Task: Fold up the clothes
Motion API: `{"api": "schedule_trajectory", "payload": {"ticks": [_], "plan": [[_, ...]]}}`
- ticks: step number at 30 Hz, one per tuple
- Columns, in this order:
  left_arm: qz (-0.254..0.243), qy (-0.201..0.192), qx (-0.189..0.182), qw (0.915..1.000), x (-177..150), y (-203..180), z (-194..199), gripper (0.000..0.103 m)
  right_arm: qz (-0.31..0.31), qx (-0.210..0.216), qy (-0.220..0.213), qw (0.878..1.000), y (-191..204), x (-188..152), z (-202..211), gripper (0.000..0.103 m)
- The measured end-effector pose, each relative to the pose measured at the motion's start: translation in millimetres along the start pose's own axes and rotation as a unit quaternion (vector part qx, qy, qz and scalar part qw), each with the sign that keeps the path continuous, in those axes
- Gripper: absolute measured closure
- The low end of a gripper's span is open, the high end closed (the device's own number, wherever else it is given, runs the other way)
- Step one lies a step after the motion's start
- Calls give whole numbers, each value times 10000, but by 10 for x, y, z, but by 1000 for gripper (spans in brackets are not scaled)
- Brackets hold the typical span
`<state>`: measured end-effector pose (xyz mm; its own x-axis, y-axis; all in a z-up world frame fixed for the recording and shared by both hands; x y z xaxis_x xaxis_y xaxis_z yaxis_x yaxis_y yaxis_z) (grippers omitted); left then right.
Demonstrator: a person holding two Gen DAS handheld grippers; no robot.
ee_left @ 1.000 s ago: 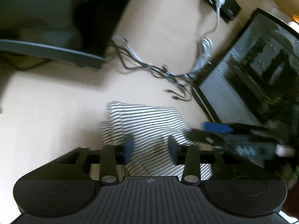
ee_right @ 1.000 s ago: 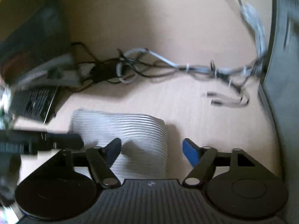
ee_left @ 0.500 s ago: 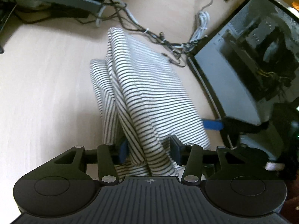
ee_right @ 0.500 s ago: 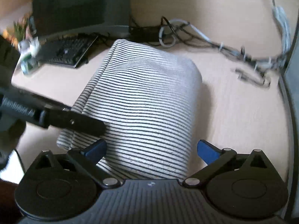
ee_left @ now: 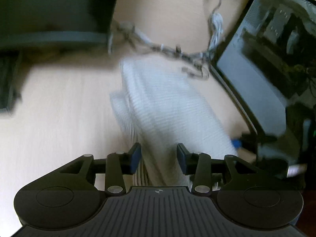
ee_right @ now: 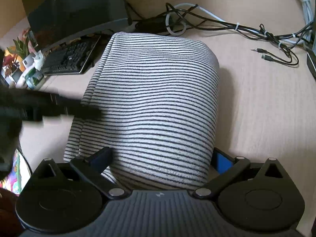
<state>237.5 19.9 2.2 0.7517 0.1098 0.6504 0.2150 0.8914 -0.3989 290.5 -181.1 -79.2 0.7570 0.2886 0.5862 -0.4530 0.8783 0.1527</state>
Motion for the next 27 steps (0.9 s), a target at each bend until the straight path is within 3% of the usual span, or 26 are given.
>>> {"api": "schedule_trajectory", "payload": {"ticks": [5, 8, 11, 15, 19, 20, 21, 24, 27], "plan": [[46, -448, -360, 9983, 402, 21, -97, 58, 166, -3, 27, 9999, 81, 5, -26, 0], [-52, -352, -233, 9991, 508, 123, -328, 58, 53, 113, 141, 9998, 34, 41, -22, 0], [-174, -139, 3, 9998, 552, 286, -577, 62, -62, 125, -43, 9999, -11, 92, 82, 0], [159, -185, -111, 9996, 604, 542, -612, 69, -22, -78, -505, 9987, -17, 176, 227, 0], [295, -337, -20, 9990, 608, 608, -577, 72, 62, -407, -201, 9990, 27, 120, 58, 0], [375, -375, -24, 9986, 600, 591, -507, 70, 39, -390, -150, 9991, 39, 102, 32, 0], [432, -416, -37, 9982, 590, 559, -428, 61, 37, -392, -133, 9991, 39, 86, 22, 0], [437, -486, -116, 9978, 512, 393, -181, 23, 33, -396, -101, 9992, 37, 57, 10, 0], [554, -233, -223, 9979, 382, 357, -193, 18, 40, -389, -74, 9992, 43, 42, 5, 0]]}}
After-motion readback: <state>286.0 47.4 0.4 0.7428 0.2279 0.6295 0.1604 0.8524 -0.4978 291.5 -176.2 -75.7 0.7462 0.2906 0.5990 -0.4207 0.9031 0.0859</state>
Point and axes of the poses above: each gripper's, at about its wrist camera, not at the fingertips, and z roughly against the way its jaws point, y to its left, x to its top, the point moved 4 cm from there along -z, roughly the way its jaws point, and after that the axes turned 8 degrees about -x, right-handed, at the moved point
